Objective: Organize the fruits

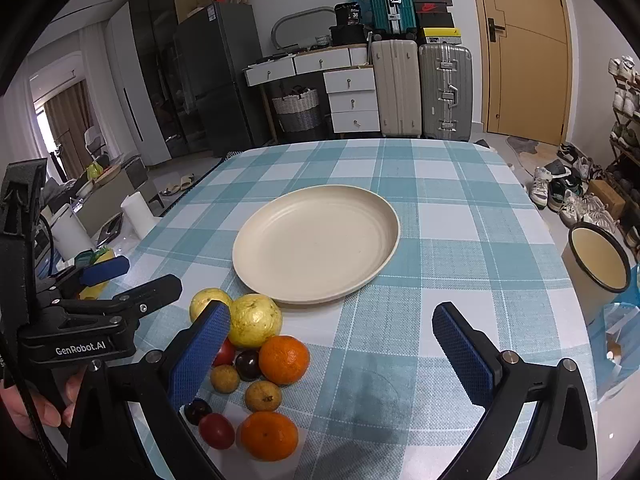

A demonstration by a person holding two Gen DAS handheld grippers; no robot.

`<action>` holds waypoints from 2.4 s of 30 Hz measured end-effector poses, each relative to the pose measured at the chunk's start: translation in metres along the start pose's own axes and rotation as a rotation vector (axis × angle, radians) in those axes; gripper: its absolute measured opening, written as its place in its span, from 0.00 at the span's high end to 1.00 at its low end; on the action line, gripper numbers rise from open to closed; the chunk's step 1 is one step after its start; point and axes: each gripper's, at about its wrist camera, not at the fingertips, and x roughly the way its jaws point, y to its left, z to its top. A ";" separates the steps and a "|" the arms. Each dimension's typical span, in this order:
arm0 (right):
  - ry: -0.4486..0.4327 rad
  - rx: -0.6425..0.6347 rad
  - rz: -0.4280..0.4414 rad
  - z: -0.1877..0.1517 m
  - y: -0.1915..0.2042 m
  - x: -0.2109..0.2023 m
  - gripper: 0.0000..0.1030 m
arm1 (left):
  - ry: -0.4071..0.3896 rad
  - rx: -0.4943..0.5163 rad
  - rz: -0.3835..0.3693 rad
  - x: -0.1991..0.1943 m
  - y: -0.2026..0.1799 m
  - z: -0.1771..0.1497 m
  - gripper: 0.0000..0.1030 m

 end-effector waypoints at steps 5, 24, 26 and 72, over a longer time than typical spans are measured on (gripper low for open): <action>0.012 0.005 0.001 0.000 -0.002 0.008 0.00 | 0.036 -0.031 -0.047 0.014 0.011 -0.001 0.02; 0.095 0.019 0.017 0.000 -0.007 0.052 0.00 | 0.217 -0.214 -0.301 0.085 0.053 -0.008 0.05; 0.102 0.023 0.016 0.001 -0.008 0.056 0.00 | 0.230 -0.226 -0.326 0.090 0.054 -0.008 0.08; 0.230 -0.076 0.099 0.001 0.045 0.088 0.00 | 0.197 -0.244 -0.471 0.088 0.091 -0.004 0.54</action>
